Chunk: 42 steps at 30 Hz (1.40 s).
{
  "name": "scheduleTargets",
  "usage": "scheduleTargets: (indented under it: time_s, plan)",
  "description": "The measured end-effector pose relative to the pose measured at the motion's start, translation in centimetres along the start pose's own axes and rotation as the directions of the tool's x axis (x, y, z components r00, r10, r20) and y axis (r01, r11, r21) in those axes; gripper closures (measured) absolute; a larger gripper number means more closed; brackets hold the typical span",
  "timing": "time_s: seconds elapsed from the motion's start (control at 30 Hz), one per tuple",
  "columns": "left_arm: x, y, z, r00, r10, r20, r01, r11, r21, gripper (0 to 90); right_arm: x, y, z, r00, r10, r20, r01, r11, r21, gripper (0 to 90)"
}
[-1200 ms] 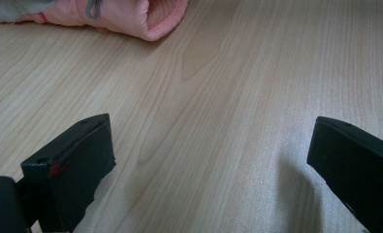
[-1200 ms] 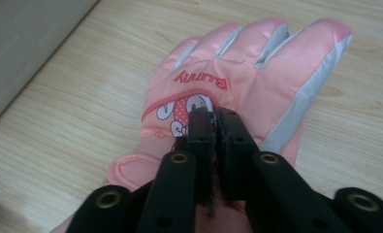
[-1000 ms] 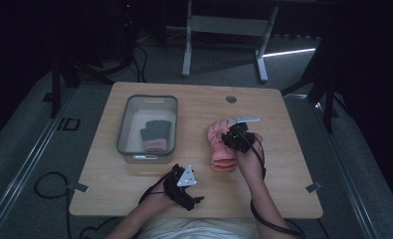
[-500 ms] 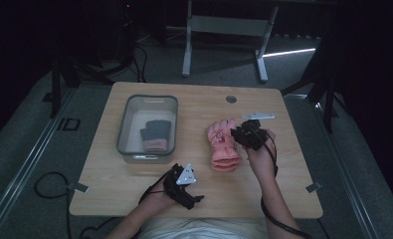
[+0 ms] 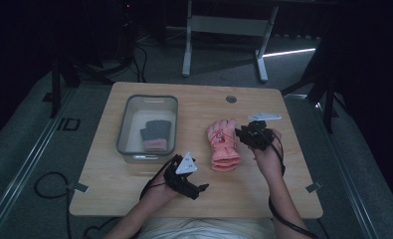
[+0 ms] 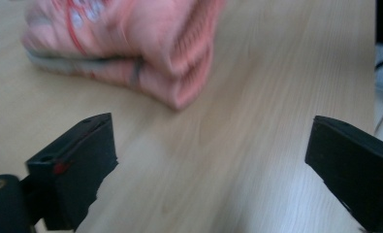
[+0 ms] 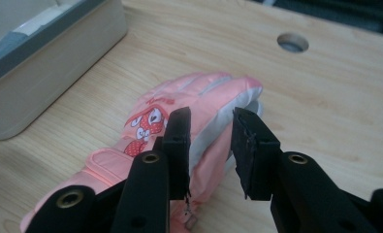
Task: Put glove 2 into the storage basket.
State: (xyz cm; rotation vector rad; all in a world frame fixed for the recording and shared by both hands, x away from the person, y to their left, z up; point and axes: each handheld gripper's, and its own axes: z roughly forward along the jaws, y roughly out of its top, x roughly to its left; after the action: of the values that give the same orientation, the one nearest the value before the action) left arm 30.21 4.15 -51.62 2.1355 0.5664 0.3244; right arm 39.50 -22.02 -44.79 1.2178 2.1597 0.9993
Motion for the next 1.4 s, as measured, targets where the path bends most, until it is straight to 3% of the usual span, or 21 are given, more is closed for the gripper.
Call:
scheduleTargets:
  time_s: [0.17,0.4,0.53,0.6,0.63,0.7,0.87,0.93,1.07,1.13,1.2,1.23,1.33,1.37,1.4]
  plan:
    - [0.9,3.4,-0.5,0.9999,-0.015,-0.002,0.015,0.9997,0.022,6.7,-1.1,0.0,-0.3,0.9991,-0.035,-0.024,0.034,0.999,-0.013,67.1]
    - [3.6,7.5,0.8,0.9969,-0.049,-0.062,0.049,0.9988,-0.001,11.8,-0.9,0.9,1.6,0.9992,0.009,-0.038,-0.009,1.0,0.001,58.7]
    - [5.4,9.2,2.4,0.9904,-0.115,-0.077,0.114,0.9934,-0.011,12.0,-0.7,0.8,3.3,0.9972,0.041,-0.062,-0.04,0.999,0.023,53.6]
    - [5.9,9.5,2.9,0.9874,-0.137,-0.079,0.137,0.9905,0.0,12.2,-0.8,0.5,3.9,0.9955,0.055,-0.078,-0.052,0.998,0.035,53.4]
    - [6.5,9.6,4.1,0.9834,-0.159,-0.087,0.161,0.9867,0.019,12.2,-0.8,0.2,4.3,0.9941,0.063,-0.088,-0.059,0.997,0.054,52.7]
    - [7.1,9.5,5.3,0.9783,-0.184,-0.095,0.189,0.9807,0.047,12.2,-1.0,-0.9,5.3,0.9919,0.075,-0.102,-0.063,0.991,0.117,50.6]
    - [8.2,8.6,7.4,0.9662,-0.234,-0.108,0.245,0.9645,0.099,12.5,-2.3,-2.1,5.9,0.9927,0.088,-0.083,-0.072,0.981,0.178,50.9]
    - [8.7,8.1,8.3,0.9547,-0.267,-0.13,0.283,0.9508,0.125,15.5,-2.8,-2.4,6.2,0.9904,0.101,-0.095,-0.081,0.977,0.196,50.9]
    - [9.9,7.1,10.1,0.9263,-0.359,-0.116,0.374,0.9107,0.174,19.2,-2.8,-2.5,6.6,0.9883,0.096,-0.118,-0.069,0.974,0.214,51.1]
    - [10.7,6.5,10.9,0.9003,-0.423,-0.101,0.435,0.8795,0.193,20.3,-2.9,-2.6,7.0,0.9858,0.102,-0.133,-0.07,0.972,0.226,51.1]
    - [11.4,5.8,11.7,0.8822,-0.465,-0.075,0.469,0.8557,0.218,20.7,-3.1,-2.8,7.4,0.9824,0.115,-0.147,-0.079,0.969,0.232,50.9]
    - [11.7,5.4,12.0,0.8647,-0.5,-0.05,0.497,0.8381,0.224,20.8,-3.1,-2.9,7.6,0.9803,0.127,-0.151,-0.088,0.966,0.242,51.2]
    - [12.2,4.8,12.8,0.843,-0.538,-0.001,0.522,0.8179,0.241,21.6,-3.2,-3.1,8.1,0.9737,0.148,-0.173,-0.1,0.961,0.257,52.6]
    - [12.3,4.7,12.9,0.8425,-0.539,0.016,0.519,0.82,0.24,24.1,-3.3,-3.1,8.2,0.9704,0.158,-0.183,-0.106,0.959,0.263,53.2]
    - [12.4,4.6,13.0,0.8301,-0.553,0.069,0.524,0.8163,0.243,31.4,-3.4,-3.1,8.3,0.9678,0.165,-0.19,-0.111,0.957,0.267,55.0]
